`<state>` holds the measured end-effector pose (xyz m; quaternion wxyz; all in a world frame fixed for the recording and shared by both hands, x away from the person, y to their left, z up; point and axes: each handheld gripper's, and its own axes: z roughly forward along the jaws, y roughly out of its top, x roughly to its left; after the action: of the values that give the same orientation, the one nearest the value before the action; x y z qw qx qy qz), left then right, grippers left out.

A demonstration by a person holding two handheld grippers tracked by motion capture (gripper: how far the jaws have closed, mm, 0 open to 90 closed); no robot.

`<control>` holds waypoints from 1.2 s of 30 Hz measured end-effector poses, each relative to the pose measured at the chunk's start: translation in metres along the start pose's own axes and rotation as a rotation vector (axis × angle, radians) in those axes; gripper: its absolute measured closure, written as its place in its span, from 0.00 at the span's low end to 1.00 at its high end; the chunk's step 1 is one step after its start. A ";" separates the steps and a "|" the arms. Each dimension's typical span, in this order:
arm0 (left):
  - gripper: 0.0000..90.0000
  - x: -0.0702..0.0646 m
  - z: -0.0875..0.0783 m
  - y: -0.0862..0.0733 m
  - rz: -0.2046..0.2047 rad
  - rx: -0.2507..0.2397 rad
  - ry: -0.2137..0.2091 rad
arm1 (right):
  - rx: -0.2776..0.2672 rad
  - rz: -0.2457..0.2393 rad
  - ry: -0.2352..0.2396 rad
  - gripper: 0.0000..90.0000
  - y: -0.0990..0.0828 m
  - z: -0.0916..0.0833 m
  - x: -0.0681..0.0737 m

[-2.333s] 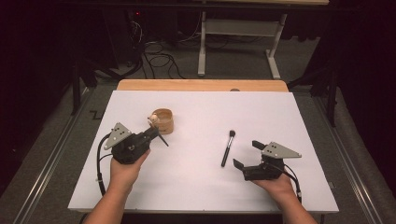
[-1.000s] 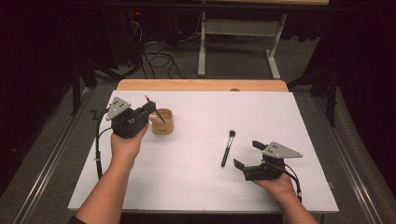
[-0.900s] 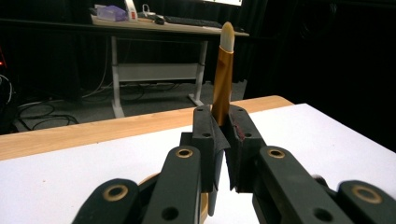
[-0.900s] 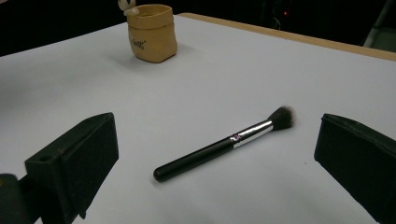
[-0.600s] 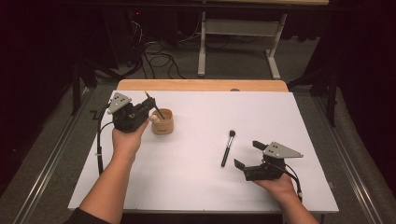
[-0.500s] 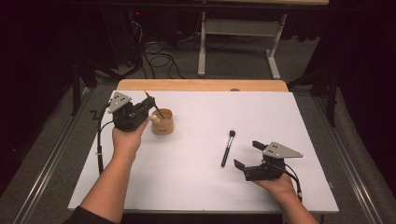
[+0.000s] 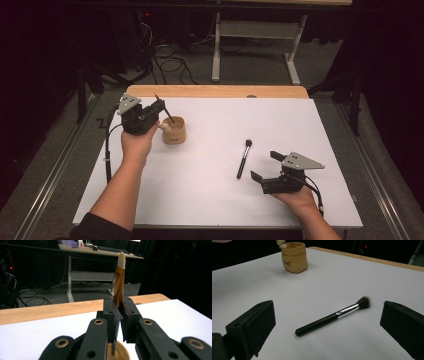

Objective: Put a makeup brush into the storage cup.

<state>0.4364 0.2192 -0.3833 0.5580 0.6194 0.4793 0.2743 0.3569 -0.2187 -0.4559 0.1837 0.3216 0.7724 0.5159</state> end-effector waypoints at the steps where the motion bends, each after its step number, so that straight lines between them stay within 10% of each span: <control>1: 0.92 0.000 0.001 0.001 0.002 0.000 0.003 | 0.000 0.001 0.000 0.01 0.000 0.000 0.000; 36: 0.92 0.020 0.008 -0.017 -0.044 0.041 0.056 | 0.010 0.002 0.005 0.01 -0.001 0.000 0.000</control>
<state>0.4459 0.2322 -0.4055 0.5376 0.6122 0.5135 0.2694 0.3569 -0.2186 -0.4567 0.1796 0.3221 0.7750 0.5132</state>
